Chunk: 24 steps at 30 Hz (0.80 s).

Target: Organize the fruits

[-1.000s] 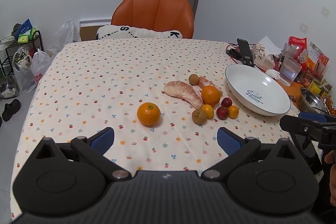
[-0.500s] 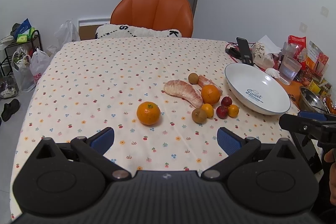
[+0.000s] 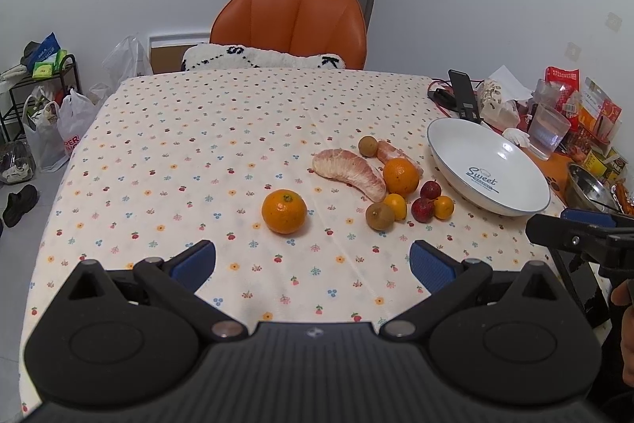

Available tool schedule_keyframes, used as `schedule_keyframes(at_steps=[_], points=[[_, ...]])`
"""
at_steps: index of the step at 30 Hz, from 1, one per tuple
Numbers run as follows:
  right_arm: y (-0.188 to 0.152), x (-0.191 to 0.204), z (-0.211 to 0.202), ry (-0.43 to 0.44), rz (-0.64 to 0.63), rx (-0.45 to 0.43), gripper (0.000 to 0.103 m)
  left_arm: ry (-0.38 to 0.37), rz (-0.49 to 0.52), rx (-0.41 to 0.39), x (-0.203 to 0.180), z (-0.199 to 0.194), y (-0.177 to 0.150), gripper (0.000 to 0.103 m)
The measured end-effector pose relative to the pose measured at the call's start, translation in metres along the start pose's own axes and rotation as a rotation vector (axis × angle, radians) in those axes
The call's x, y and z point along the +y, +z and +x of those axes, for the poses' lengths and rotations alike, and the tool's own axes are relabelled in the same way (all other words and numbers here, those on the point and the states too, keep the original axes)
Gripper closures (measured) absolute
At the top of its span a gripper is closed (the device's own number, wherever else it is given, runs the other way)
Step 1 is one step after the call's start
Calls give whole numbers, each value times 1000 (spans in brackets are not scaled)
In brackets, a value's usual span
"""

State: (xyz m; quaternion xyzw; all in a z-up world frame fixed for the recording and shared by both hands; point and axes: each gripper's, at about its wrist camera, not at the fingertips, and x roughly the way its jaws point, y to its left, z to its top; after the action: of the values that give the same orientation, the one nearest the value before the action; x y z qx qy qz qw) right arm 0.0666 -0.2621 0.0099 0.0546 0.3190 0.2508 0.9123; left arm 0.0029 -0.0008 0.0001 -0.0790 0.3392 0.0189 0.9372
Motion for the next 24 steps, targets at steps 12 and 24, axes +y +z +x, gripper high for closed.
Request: schedule_keyframes(at_steps=[12, 24], points=[[2, -3, 6, 3, -2, 6, 0, 7, 5, 8, 1, 8, 3, 0], [2, -12, 28, -5, 8, 47, 0, -12, 1, 12, 2, 26, 7, 0]])
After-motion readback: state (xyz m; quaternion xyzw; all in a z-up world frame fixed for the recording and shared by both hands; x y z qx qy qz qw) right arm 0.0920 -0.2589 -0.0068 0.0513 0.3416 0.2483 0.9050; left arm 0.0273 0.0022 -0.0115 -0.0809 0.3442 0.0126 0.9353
